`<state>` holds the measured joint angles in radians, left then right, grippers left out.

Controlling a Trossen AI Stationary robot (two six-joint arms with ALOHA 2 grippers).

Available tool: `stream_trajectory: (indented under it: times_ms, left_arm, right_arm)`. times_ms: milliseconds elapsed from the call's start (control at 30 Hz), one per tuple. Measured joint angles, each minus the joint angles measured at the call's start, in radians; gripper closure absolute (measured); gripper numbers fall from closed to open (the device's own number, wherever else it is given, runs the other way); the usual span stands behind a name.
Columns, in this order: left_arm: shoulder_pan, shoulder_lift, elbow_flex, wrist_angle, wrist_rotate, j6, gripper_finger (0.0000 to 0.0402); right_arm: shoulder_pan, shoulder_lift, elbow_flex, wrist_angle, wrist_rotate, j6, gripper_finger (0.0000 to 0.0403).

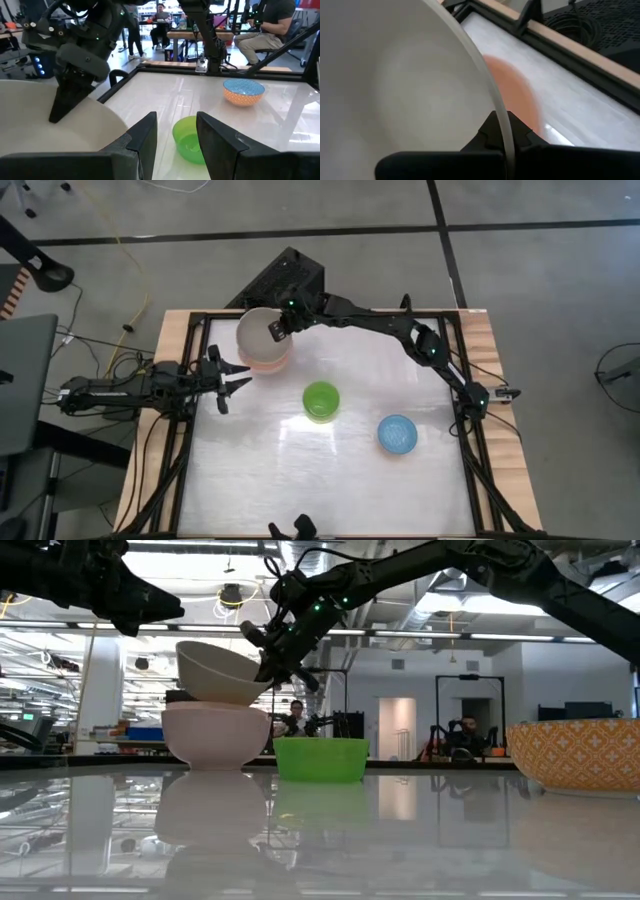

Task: Nest bowls inside each other
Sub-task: Stack the gray bowl on top of the orange bowl, then stack the blue bowl on top of the gray bowl

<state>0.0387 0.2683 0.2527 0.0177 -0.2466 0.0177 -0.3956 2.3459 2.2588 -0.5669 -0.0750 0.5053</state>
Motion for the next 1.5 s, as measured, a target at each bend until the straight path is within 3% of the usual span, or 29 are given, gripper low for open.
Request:
stream_trajectory:
  times_ms: [633, 767, 1067, 1200, 1400, 1500]
  left_arm:
    - [0.0, 0.0, 0.0, 0.0, 0.002, 0.0, 0.0274]
    - [0.0, 0.0, 0.0, 0.0, 0.003, -0.003, 0.0274]
    - [0.0, 0.0, 0.0, 0.0, 0.002, -0.003, 0.0274]
    - [0.0, 0.0, 0.0, -0.005, 0.002, 0.005, 0.0274]
    - [0.0, 0.0, 0.0, -0.007, 0.002, 0.007, 0.0274]
    - [0.0, 0.0, 0.0, -0.007, 0.001, 0.018, 0.0274]
  right_arm:
    - [0.011, 0.0, -0.007, 0.001, 0.037, -0.03, 0.0293]
    - [0.006, 0.0, -0.007, 0.04, 0.099, -0.059, 0.0266]
    - [-0.022, -0.005, -0.007, 0.121, 0.1, -0.083, 0.0218]
    - [-0.015, -0.005, -0.007, 0.1, 0.001, -0.114, 0.0217]
    - [0.013, -0.012, -0.007, -0.096, -0.258, -0.145, 0.0227]
    - [0.048, -0.03, -0.007, -0.237, -0.271, -0.197, 0.023]
